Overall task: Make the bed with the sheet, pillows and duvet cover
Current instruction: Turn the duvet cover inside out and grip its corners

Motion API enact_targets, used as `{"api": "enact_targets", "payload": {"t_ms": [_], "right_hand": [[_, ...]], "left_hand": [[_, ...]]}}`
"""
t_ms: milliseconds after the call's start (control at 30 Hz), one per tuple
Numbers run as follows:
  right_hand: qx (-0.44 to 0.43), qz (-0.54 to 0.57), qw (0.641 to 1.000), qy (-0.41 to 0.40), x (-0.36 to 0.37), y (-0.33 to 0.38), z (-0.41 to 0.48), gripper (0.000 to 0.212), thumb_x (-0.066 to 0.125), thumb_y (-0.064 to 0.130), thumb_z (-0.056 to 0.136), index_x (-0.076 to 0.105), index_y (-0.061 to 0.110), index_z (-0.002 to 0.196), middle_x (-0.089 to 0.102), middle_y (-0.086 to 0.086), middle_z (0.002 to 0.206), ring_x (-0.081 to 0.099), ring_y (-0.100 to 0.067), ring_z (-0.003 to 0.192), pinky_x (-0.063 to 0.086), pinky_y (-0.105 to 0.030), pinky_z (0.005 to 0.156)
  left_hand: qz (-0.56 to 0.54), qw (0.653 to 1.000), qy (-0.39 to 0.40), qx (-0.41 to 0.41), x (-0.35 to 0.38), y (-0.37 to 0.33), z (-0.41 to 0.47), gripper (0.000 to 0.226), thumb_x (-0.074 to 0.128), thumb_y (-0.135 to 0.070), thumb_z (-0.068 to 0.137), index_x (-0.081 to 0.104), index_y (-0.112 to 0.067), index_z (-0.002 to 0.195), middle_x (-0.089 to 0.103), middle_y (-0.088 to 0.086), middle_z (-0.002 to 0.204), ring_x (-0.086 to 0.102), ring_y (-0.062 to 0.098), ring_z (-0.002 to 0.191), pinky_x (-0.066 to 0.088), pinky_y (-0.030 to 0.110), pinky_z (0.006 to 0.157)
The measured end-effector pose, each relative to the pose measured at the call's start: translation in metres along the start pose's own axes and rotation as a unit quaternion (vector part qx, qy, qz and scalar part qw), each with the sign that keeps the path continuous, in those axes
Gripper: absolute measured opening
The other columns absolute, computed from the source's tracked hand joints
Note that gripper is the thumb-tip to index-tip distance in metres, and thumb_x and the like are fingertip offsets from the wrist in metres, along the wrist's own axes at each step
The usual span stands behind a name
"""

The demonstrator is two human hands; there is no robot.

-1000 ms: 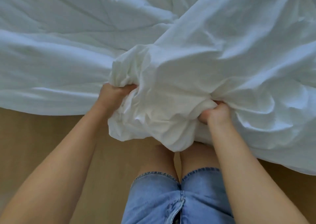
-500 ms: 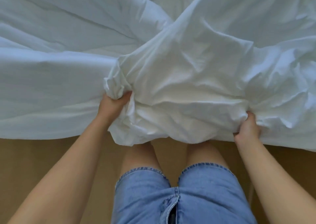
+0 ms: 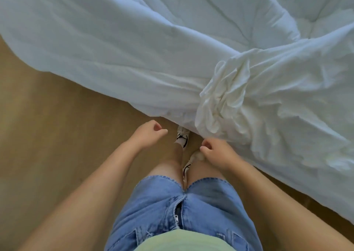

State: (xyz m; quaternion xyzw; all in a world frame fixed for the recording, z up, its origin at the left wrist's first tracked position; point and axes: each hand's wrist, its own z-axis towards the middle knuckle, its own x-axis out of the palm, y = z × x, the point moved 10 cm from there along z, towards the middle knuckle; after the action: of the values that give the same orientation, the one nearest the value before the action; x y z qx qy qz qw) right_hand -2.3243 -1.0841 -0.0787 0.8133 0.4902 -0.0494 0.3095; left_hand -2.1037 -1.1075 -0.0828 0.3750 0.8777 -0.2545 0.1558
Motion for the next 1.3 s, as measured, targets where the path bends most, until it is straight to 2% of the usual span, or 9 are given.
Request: {"api": "enact_targets", "payload": {"t_ms": [200,333,433,667,767,867,1067,1200,1300], "right_hand": [[-0.009,-0.146,0.988,0.04,0.045,0.054,-0.012,0.024,0.043,0.027,0.093,0.061,0.012,0.097,0.065,-0.005,0.093,0.06,-0.021,0.084,0.049,-0.034,0.072],[-0.014,-0.202,0.977,0.06,0.092,0.108,-0.001,0.027,0.042,0.025,0.091,0.06,0.004,0.09,0.063,-0.01,0.084,0.05,-0.018,0.068,0.04,-0.032,0.061],[-0.015,-0.248,0.964,0.093,0.136,0.169,0.022,0.024,0.042,0.024,0.093,0.046,0.01,0.073,0.049,-0.004,0.073,0.039,-0.016,0.063,0.032,-0.029,0.058],[-0.058,-0.304,0.944,0.111,0.216,0.369,0.084,0.023,0.042,0.024,0.092,0.045,0.02,0.069,0.05,0.001,0.071,0.042,-0.014,0.061,0.035,-0.027,0.058],[-0.098,-0.33,0.932,0.111,0.24,0.451,0.112,0.02,0.044,0.028,0.095,0.06,0.019,0.102,0.062,-0.002,0.1,0.056,-0.015,0.081,0.046,-0.025,0.073],[-0.137,-0.342,0.924,0.106,0.252,0.531,0.153,0.033,0.044,0.03,0.096,0.056,0.015,0.124,0.059,-0.004,0.12,0.056,-0.018,0.095,0.046,-0.026,0.082],[-0.178,-0.353,0.911,0.121,0.258,0.705,0.258,0.029,0.044,0.028,0.094,0.058,0.014,0.117,0.059,-0.005,0.117,0.054,-0.019,0.096,0.044,-0.03,0.082],[-0.21,-0.372,0.895,0.131,0.249,0.833,0.322,0.022,0.044,0.024,0.093,0.059,0.007,0.095,0.06,-0.008,0.099,0.056,-0.025,0.086,0.045,-0.033,0.076],[-0.226,-0.368,0.893,0.128,0.237,0.919,0.356,0.024,0.046,0.023,0.094,0.062,0.006,0.101,0.061,-0.008,0.101,0.054,-0.022,0.084,0.042,-0.03,0.075]], "left_hand": [[-0.175,0.98,0.035,-0.092,0.013,0.149,-0.07,0.021,0.059,-0.035,0.089,0.059,-0.016,0.097,0.063,0.003,0.098,0.058,0.016,0.086,0.049,0.038,0.088],[-0.311,0.938,-0.003,-0.15,-0.01,0.233,-0.086,0.016,0.056,-0.032,0.093,0.057,-0.016,0.093,0.064,0.002,0.09,0.058,0.012,0.075,0.047,0.027,0.066],[-0.365,0.917,-0.004,-0.158,-0.042,0.284,-0.077,0.019,0.055,-0.029,0.094,0.057,-0.01,0.096,0.061,0.001,0.084,0.053,0.012,0.069,0.043,0.023,0.063],[-0.387,0.91,-0.061,-0.136,-0.193,0.412,-0.063,0.012,0.058,-0.023,0.091,0.055,-0.011,0.088,0.058,0.006,0.084,0.049,0.019,0.073,0.039,0.027,0.069],[-0.386,0.908,-0.075,-0.146,-0.25,0.465,-0.053,0.013,0.059,-0.023,0.091,0.055,-0.011,0.087,0.058,0.006,0.085,0.05,0.019,0.074,0.04,0.027,0.069],[-0.399,0.9,-0.073,-0.161,-0.293,0.504,-0.031,0.013,0.059,-0.024,0.091,0.055,-0.013,0.085,0.059,0.006,0.087,0.051,0.019,0.076,0.041,0.028,0.071],[-0.407,0.892,-0.044,-0.19,-0.406,0.558,0.03,0.015,0.058,-0.027,0.091,0.056,-0.014,0.083,0.062,0.004,0.082,0.055,0.02,0.075,0.049,0.038,0.08],[-0.413,0.883,-0.091,-0.205,-0.542,0.591,0.071,0.014,0.058,-0.025,0.09,0.056,-0.015,0.081,0.062,0.004,0.08,0.056,0.021,0.076,0.049,0.037,0.08],[-0.397,0.889,-0.114,-0.198,-0.647,0.607,0.103,0.012,0.057,-0.028,0.089,0.057,-0.017,0.085,0.065,0.004,0.09,0.062,0.023,0.087,0.048,0.038,0.084]]}}
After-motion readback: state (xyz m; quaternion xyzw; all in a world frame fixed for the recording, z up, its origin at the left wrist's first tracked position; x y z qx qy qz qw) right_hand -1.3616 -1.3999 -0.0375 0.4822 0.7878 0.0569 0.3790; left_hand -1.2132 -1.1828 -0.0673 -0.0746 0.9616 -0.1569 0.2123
